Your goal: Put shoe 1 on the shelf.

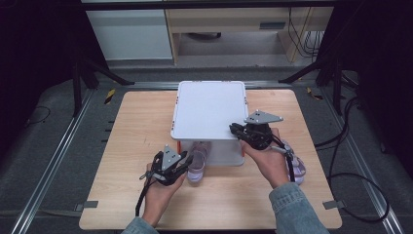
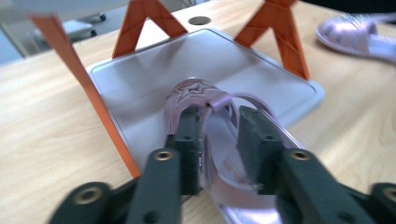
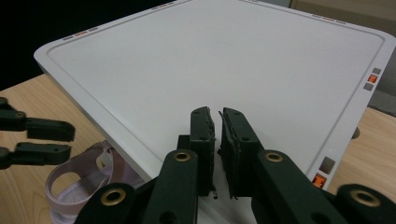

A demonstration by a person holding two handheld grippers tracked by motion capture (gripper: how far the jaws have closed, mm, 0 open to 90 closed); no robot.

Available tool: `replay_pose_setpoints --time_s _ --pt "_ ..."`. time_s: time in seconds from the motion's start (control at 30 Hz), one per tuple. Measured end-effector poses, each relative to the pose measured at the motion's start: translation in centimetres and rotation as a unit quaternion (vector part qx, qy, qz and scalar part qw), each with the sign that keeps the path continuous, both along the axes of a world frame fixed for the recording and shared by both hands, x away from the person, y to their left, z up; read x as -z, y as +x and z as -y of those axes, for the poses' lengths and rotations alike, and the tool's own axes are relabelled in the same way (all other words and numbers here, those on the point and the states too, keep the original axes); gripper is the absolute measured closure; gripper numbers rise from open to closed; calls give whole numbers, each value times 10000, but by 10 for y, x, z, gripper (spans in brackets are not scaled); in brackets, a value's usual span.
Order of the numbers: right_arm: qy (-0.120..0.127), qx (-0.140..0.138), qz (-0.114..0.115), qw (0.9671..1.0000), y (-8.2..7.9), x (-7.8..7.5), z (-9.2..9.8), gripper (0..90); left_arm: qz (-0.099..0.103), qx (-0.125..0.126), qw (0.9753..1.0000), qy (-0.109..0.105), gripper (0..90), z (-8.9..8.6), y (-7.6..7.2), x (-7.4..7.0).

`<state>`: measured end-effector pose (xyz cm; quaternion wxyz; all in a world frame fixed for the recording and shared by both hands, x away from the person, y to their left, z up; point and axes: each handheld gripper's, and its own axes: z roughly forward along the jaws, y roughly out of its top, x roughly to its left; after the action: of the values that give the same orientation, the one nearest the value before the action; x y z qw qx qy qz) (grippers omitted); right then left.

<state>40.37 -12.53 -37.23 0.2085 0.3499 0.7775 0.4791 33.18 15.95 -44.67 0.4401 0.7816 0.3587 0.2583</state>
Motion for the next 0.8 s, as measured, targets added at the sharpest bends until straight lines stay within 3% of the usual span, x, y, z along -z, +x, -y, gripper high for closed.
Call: replay_pose_setpoints --time_s 0.2,0.43,0.57,0.63,0.8 --pt "-15 7 13 10000 0 0 0 828 10 389 9990 231 794 -6 -18 -7" --pt "-41 16 13 10000 0 0 -1 828 -123 662 9969 406 826 -11 -35 2" --pt "-40 13 10 10000 0 0 -1 828 -177 878 9946 525 828 -8 -42 8" --pt "-43 16 12 10000 0 0 -1 828 -189 984 9926 692 828 -7 -44 11" --pt "-42 15 12 10000 0 0 -1 828 -325 1156 9890 863 825 -2 -43 22"
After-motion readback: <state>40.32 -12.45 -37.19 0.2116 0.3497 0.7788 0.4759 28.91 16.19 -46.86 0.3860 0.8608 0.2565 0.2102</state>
